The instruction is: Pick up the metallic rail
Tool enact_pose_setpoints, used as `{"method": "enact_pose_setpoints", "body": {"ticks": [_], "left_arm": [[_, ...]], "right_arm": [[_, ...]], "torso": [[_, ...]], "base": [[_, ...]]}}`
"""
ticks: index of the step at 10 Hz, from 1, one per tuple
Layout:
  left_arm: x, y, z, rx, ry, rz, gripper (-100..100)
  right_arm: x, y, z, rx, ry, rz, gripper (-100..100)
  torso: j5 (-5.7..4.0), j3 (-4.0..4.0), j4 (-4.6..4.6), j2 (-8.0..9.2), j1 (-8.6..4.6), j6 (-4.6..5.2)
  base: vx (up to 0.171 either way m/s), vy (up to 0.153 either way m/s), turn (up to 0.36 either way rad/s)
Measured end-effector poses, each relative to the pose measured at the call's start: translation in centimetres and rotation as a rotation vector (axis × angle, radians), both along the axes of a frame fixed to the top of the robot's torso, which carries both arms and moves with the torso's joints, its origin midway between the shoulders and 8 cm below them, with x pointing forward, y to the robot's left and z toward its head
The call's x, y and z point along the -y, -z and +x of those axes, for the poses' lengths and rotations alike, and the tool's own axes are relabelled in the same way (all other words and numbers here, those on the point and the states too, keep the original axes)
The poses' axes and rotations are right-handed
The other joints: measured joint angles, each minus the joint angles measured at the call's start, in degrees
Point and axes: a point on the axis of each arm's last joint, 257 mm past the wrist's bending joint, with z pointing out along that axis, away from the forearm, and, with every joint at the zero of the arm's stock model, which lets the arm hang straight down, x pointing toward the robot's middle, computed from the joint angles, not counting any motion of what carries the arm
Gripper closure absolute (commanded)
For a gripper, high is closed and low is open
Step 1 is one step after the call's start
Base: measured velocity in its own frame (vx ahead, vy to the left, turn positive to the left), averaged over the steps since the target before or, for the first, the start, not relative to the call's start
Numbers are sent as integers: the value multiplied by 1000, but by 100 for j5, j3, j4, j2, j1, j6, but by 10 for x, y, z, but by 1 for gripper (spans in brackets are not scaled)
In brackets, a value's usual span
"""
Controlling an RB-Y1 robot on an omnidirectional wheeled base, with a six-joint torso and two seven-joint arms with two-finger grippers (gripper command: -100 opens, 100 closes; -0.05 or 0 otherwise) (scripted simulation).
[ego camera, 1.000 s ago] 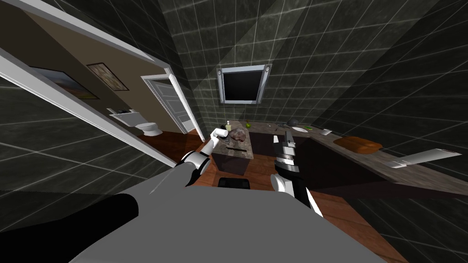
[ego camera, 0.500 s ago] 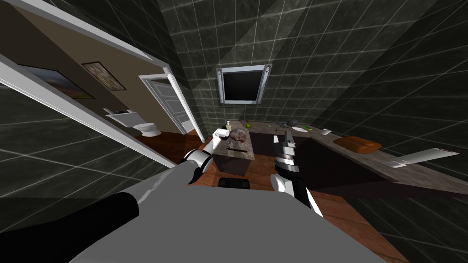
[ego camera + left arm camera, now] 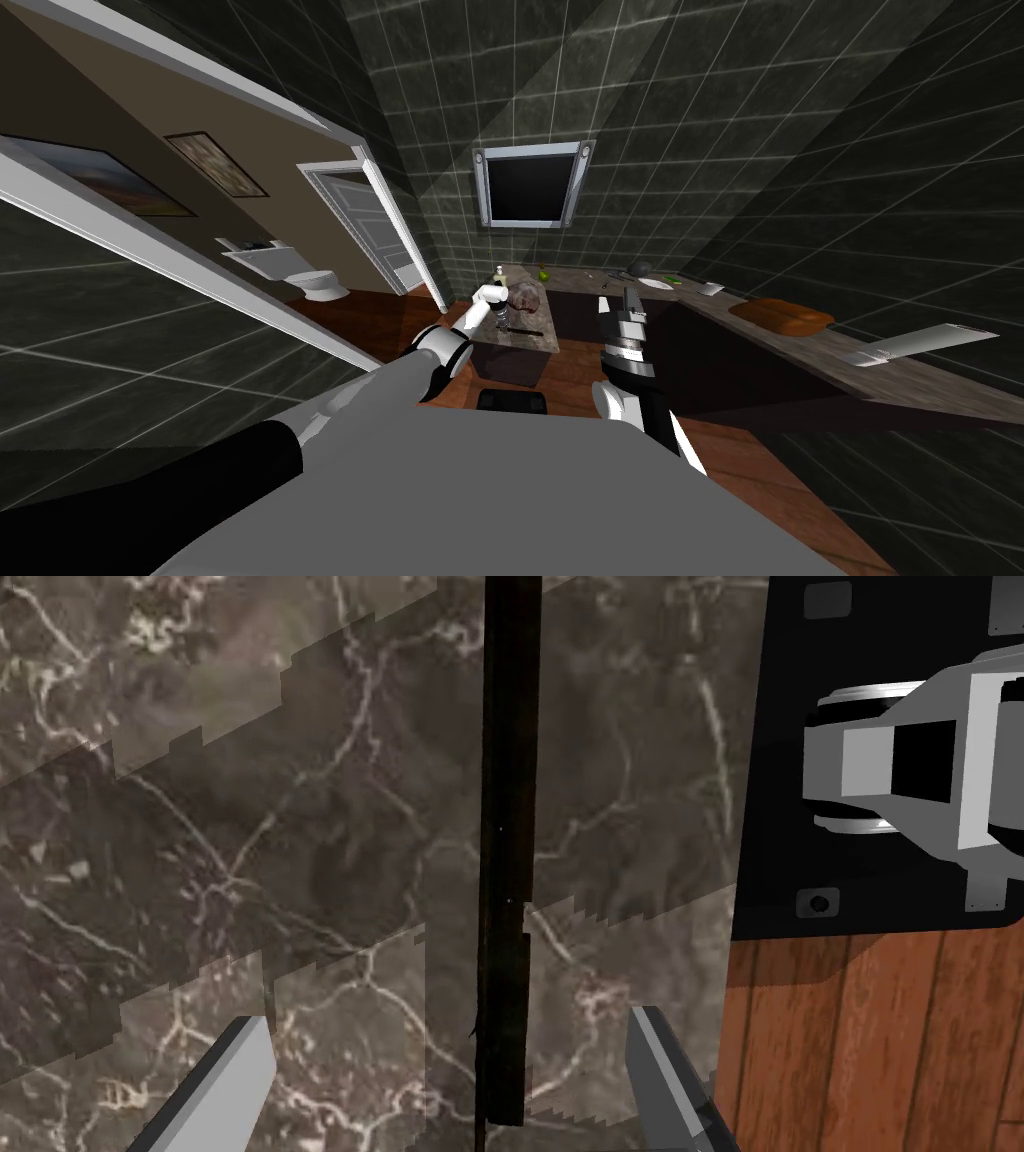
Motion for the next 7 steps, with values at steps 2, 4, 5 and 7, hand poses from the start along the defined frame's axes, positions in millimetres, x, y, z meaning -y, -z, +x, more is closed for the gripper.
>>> {"method": "enact_pose_setpoints", "body": {"ticks": [2, 4, 5, 7], "left_arm": [[16, 5, -17, -57, 21, -10, -100], [16, 5, -18, -61, 22, -10, -100], [14, 12, -20, -64, 19, -9, -100], [14, 25, -22, -63, 15, -10, -100]], "right_arm": [[0, 0, 0, 0, 0, 0, 0], [0, 0, 0, 0, 0, 0, 0], [0, 0, 0, 0, 0, 0, 0], [0, 0, 0, 0, 0, 0, 0]], "torso": [[-1, 0, 0, 0, -4, 0], [-1, 6, 3, 11, -5, -1], [-2, 6, 2, 11, -9, 0], [-3, 6, 3, 11, -13, 0]], "base": [[24, 7, -6], [5, -5, -17], [10, -15, -31], [6, -14, -16]]}}
